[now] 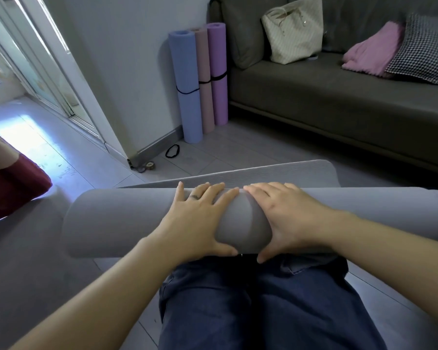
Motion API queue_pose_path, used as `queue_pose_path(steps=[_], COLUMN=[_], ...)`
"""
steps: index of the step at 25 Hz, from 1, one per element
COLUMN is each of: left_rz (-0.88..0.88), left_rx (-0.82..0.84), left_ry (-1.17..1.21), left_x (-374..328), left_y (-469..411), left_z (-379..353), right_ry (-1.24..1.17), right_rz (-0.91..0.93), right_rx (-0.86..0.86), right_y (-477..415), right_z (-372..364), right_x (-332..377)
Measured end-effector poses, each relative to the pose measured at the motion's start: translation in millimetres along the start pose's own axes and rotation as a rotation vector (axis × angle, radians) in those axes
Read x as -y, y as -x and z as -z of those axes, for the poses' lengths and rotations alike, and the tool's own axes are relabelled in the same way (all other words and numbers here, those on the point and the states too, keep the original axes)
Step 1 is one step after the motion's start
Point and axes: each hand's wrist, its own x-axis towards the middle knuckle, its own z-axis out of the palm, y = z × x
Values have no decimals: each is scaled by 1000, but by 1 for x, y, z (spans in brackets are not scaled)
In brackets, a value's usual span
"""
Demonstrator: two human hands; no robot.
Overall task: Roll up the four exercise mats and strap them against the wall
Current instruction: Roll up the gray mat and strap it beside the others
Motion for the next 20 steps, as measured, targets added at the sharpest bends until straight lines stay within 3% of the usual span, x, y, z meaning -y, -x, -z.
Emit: queue_pose_path(steps=[6, 10, 15, 18, 20], left_rz=[-26, -85, -131, -96, -61], left_rx=[-76, -48, 73, 266, 419], left_ry=[-67, -54, 28, 237, 351], left_x=[0, -13, -19, -8, 3], left_y=[6, 35, 37, 17, -5], left_z=[7, 20, 30, 37, 42], right_ry=[81, 84, -53, -236, -293], right_rz=[50, 107, 108, 62, 55], right_rx=[-18, 58, 260, 362, 313], right_y=[-9, 19, 25, 10, 9], right_z=[15, 23, 34, 36, 35], right_x=[2, 13, 14, 3, -1])
